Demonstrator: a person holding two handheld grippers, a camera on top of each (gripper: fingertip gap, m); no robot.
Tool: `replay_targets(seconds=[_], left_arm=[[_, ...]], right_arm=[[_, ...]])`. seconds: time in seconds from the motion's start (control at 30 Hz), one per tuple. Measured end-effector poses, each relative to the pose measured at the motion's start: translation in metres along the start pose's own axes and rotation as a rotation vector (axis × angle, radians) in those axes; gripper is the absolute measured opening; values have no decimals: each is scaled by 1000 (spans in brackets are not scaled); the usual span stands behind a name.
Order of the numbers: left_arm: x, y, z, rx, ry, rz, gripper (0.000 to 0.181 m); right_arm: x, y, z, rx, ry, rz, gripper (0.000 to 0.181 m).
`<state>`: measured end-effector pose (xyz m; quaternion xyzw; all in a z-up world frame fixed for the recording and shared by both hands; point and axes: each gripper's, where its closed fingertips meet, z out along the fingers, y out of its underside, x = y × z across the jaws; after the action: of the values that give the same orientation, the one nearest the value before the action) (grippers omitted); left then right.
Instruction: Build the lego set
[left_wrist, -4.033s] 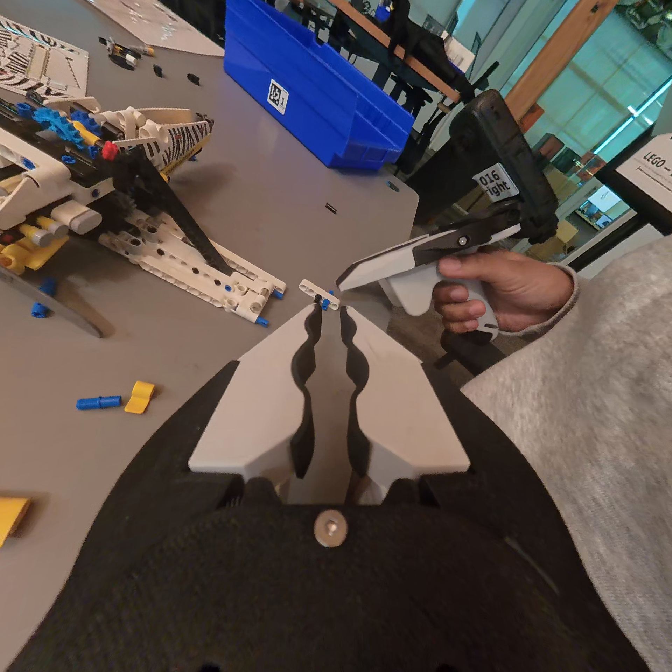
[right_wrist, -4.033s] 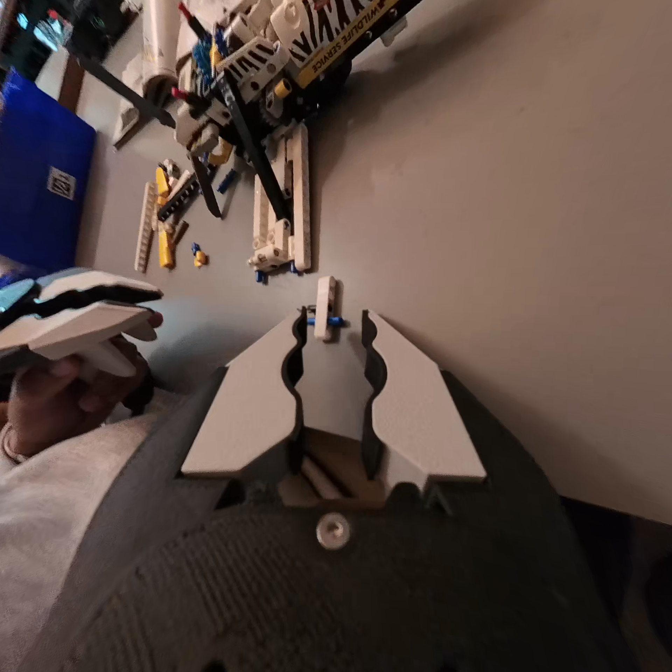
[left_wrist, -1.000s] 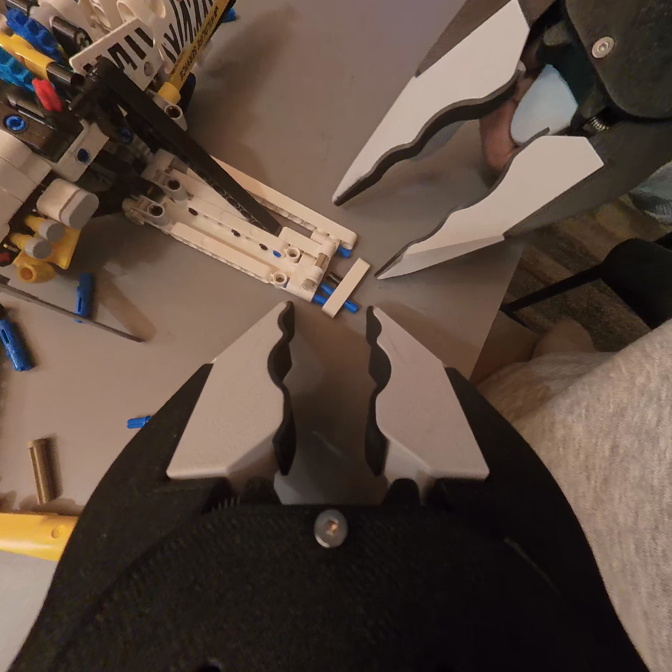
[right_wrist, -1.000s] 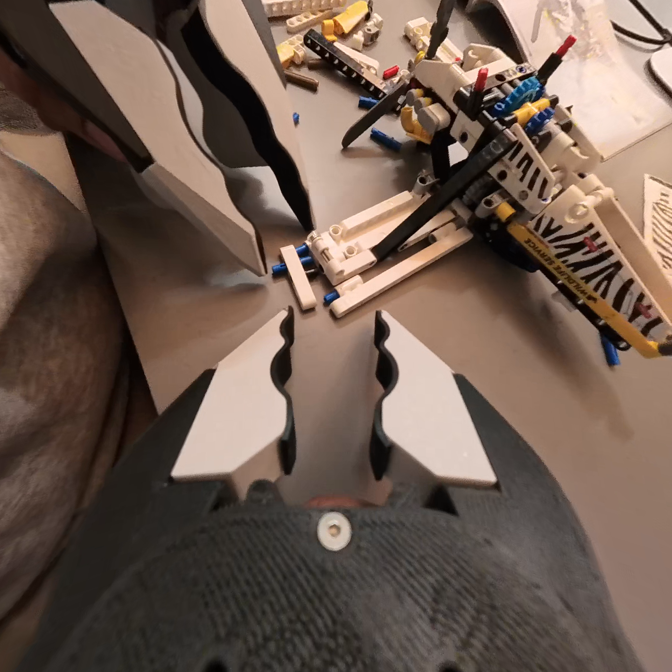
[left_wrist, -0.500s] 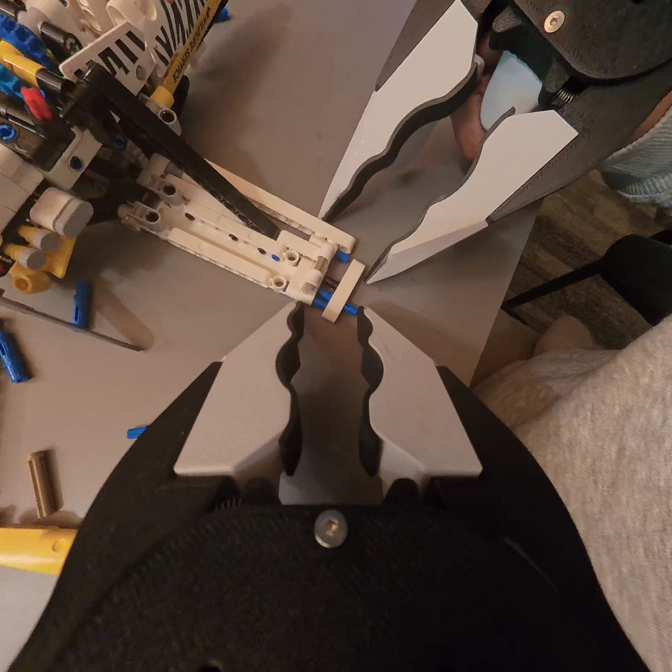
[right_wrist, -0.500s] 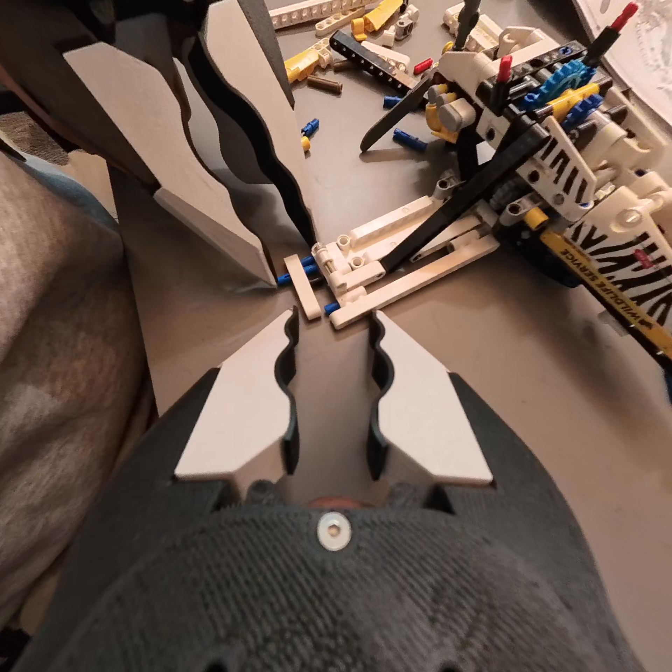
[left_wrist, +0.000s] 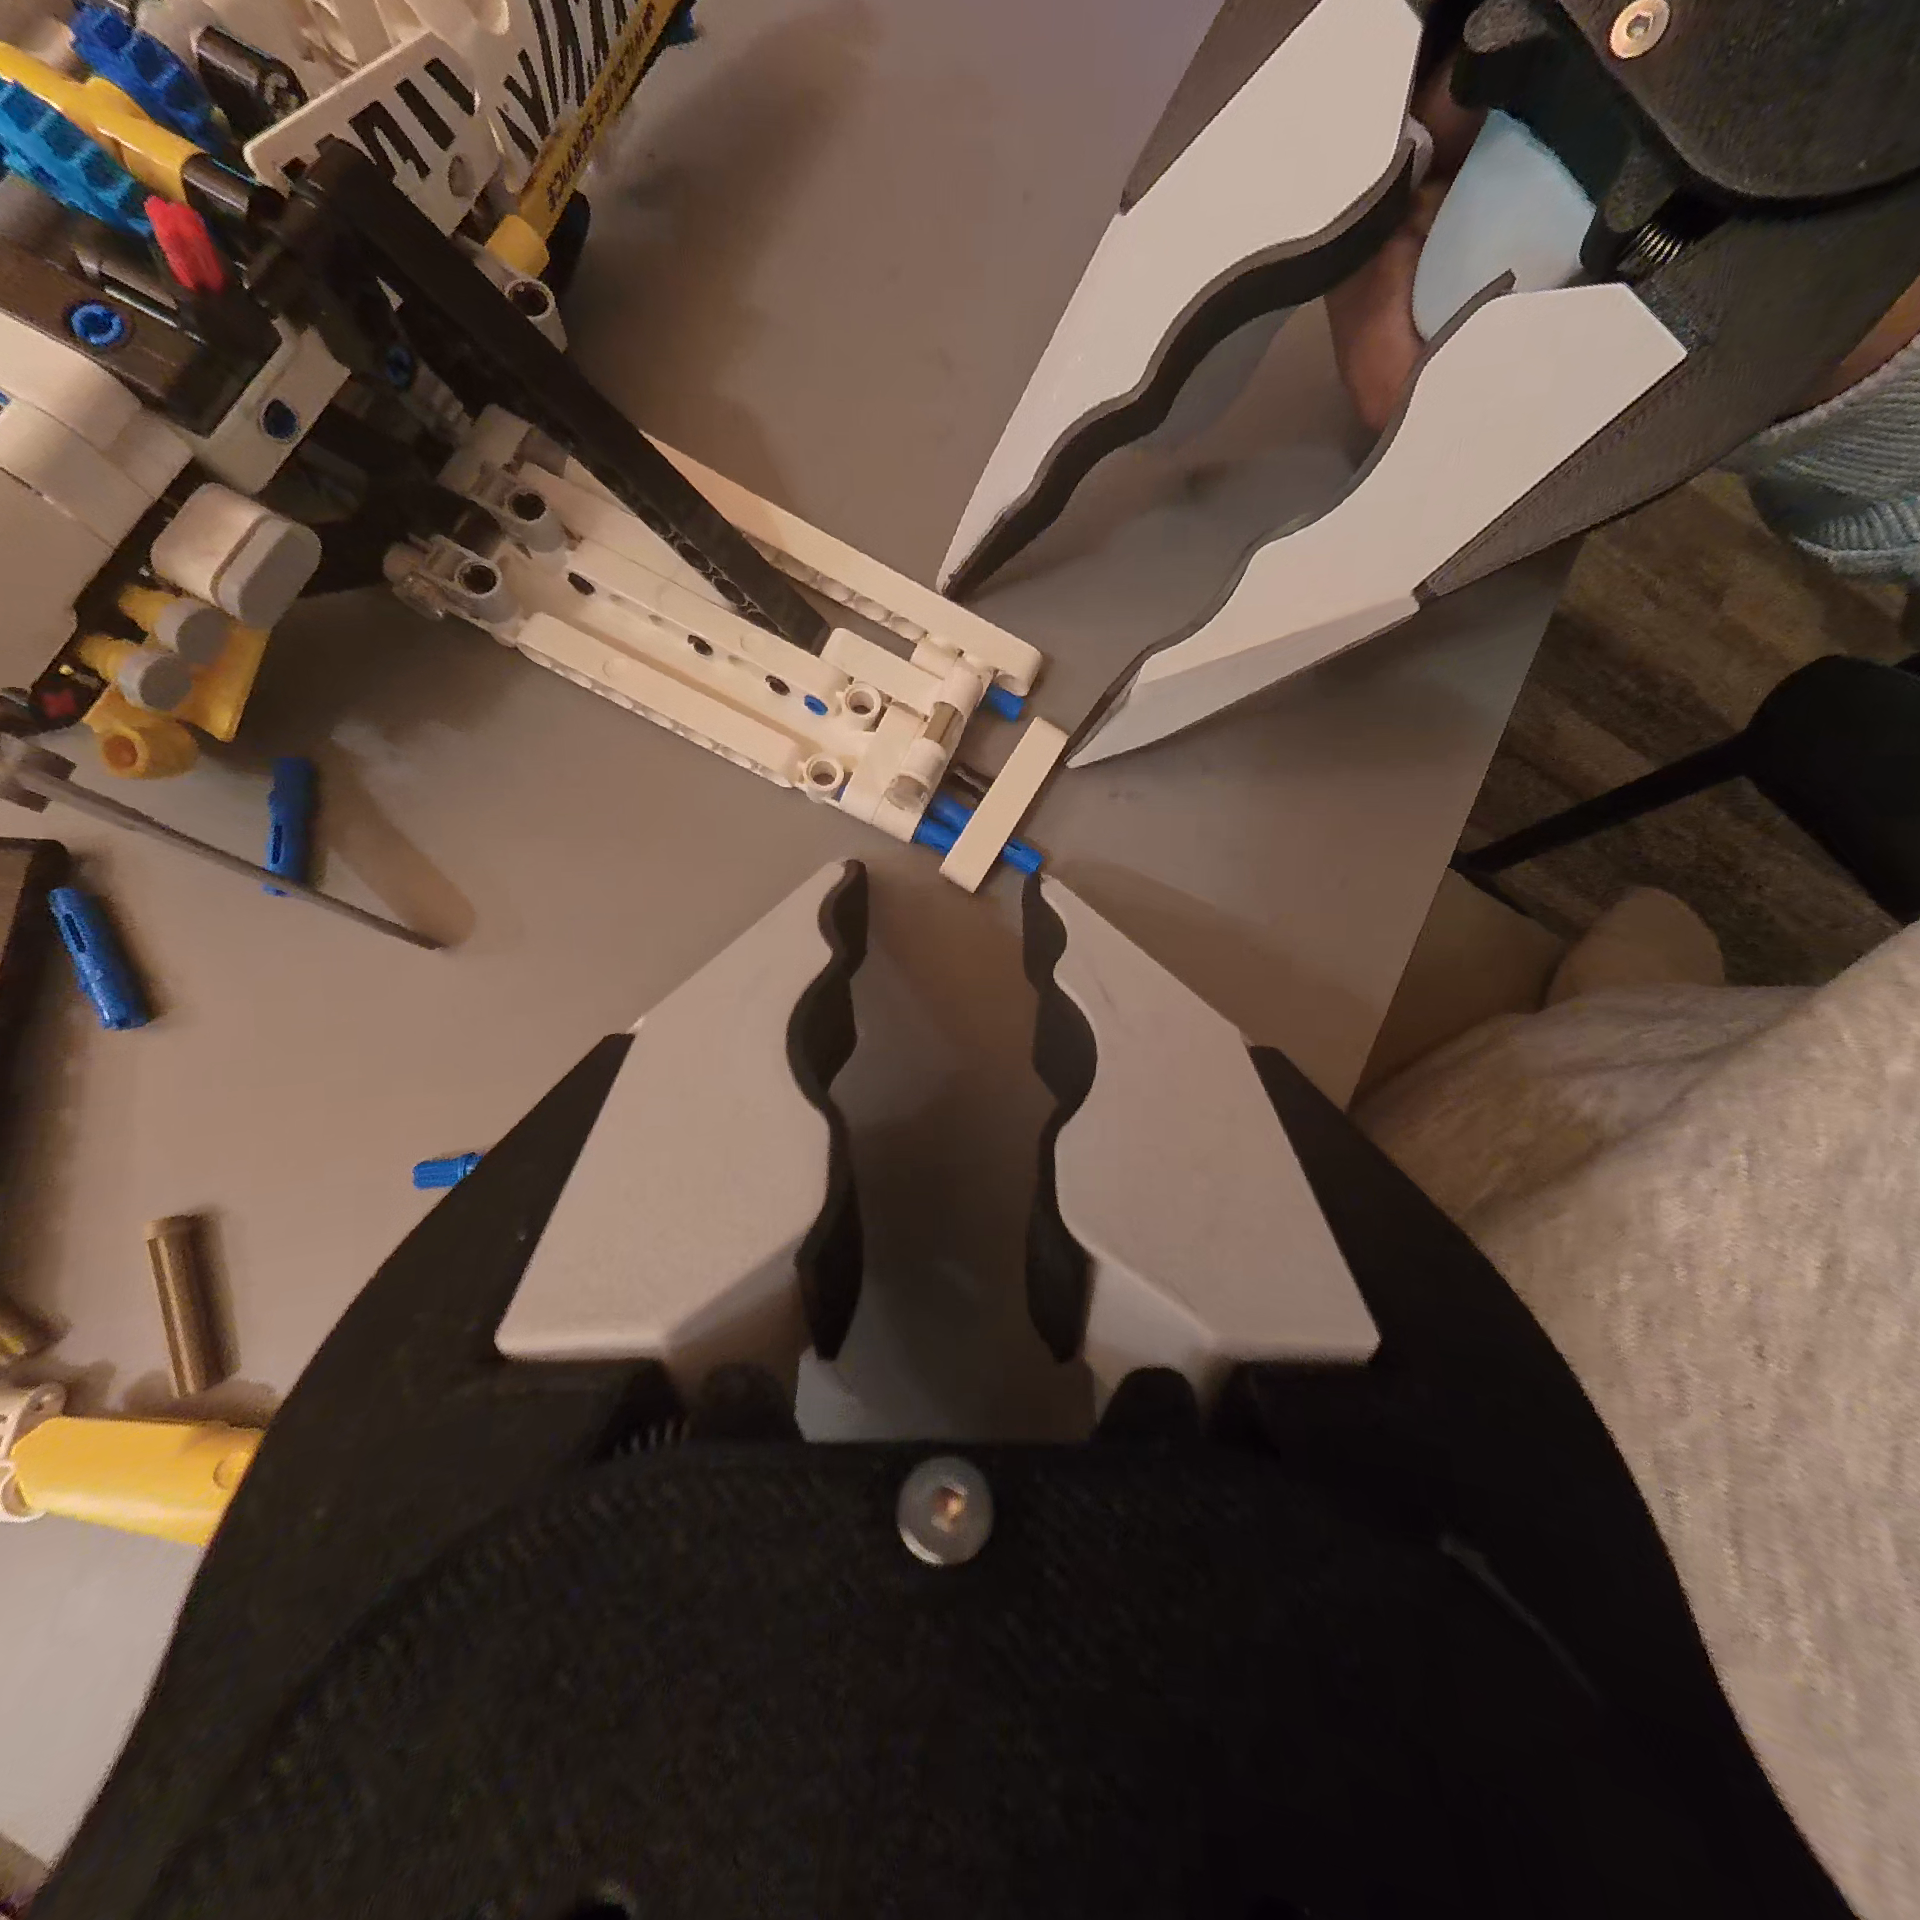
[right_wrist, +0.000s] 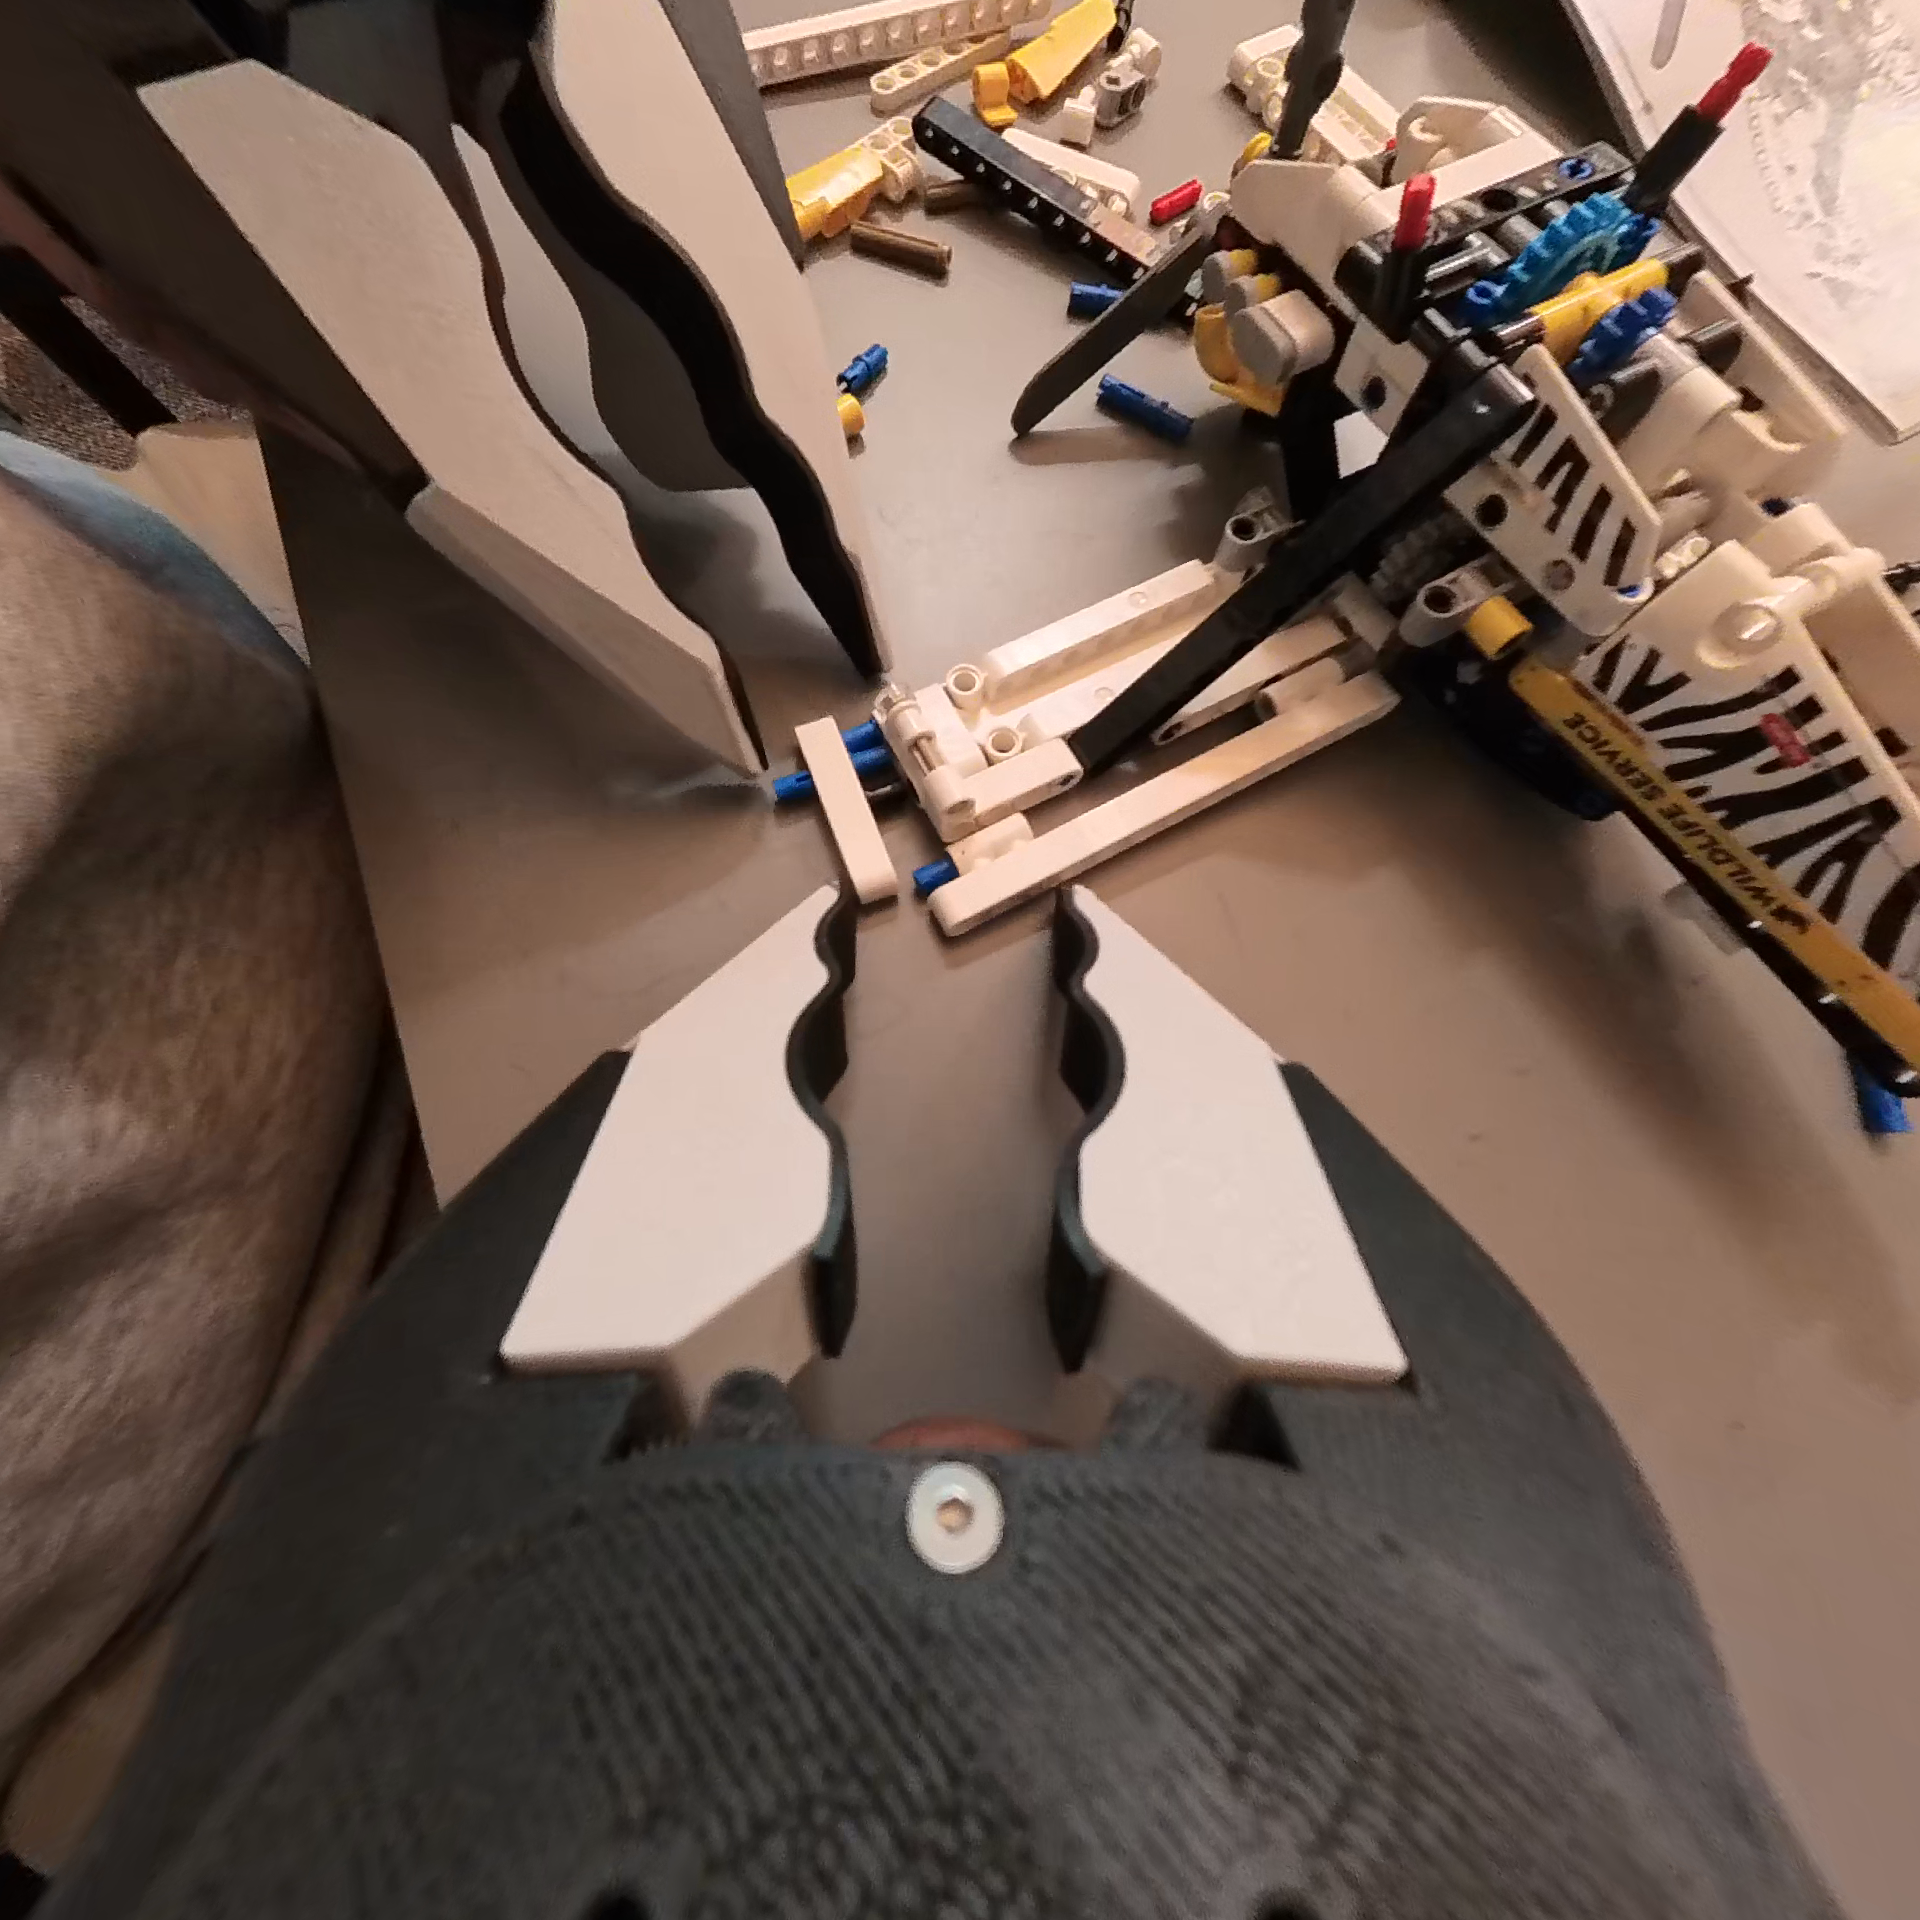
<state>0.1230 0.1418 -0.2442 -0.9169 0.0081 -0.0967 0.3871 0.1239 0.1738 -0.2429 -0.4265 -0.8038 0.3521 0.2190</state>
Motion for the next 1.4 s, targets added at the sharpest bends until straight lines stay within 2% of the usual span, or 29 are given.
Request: replay_targets(seconds=[0.27, 0.63, 1.4], left_arm=[[-5, -1, 2, -8, -36, 43, 20], [-1, -1, 3, -11, -47, 93, 14], [-3, 0, 2, -10, -55, 78, 19]], right_arm=[[-3, -1, 2, -5, -54, 28, 41], [-4, -2, 3, -2, -40, 0, 38], [1, -2, 3, -3, -30, 13, 39]])
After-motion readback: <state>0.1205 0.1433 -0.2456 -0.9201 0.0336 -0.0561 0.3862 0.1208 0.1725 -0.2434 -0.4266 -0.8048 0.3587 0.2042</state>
